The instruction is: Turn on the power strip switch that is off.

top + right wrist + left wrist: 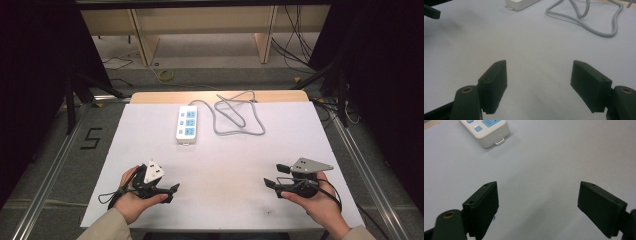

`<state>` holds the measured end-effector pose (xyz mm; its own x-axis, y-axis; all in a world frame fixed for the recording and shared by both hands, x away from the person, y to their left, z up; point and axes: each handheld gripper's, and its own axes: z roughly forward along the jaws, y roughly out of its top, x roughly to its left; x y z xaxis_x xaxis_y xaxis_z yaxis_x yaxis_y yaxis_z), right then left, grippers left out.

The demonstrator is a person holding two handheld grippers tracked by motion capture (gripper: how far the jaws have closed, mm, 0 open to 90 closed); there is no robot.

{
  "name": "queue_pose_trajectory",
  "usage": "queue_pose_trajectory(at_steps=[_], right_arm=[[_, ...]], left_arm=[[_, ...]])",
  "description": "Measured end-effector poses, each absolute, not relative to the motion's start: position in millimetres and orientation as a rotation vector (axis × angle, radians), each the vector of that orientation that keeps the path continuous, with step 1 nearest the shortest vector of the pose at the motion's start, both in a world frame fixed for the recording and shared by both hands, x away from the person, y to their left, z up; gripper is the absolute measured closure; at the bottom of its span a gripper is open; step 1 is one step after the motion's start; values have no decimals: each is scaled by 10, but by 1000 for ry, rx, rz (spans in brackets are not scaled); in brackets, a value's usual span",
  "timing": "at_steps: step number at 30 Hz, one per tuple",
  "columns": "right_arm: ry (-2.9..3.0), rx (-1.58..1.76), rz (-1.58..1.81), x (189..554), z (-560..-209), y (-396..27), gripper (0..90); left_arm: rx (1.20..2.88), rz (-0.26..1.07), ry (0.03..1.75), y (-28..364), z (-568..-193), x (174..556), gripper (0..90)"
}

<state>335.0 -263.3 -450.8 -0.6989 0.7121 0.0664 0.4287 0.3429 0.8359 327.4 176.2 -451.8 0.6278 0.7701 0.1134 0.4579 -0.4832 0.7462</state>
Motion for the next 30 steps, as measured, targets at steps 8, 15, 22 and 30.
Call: queue_pose_trajectory(at_steps=[8, 15, 22, 30], right_arm=[[2295, 1016, 1293, 3335, -4506, -2643, 298], [2302, 1013, 1289, 3341, -4510, -2632, 298], [2301, 1021, 1287, 3345, -4511, -2635, 297], [2300, 1017, 1288, 3344, -4511, -2633, 299]], left_arm=[[2121, 609, 1022, 1815, -4413, 3306, 726], [2086, 563, 1080, 1843, -4358, 3371, 897], [2073, 521, 1089, 1809, -4364, 3444, 897], [2061, 537, 1116, 1820, -4360, 3546, 897]])
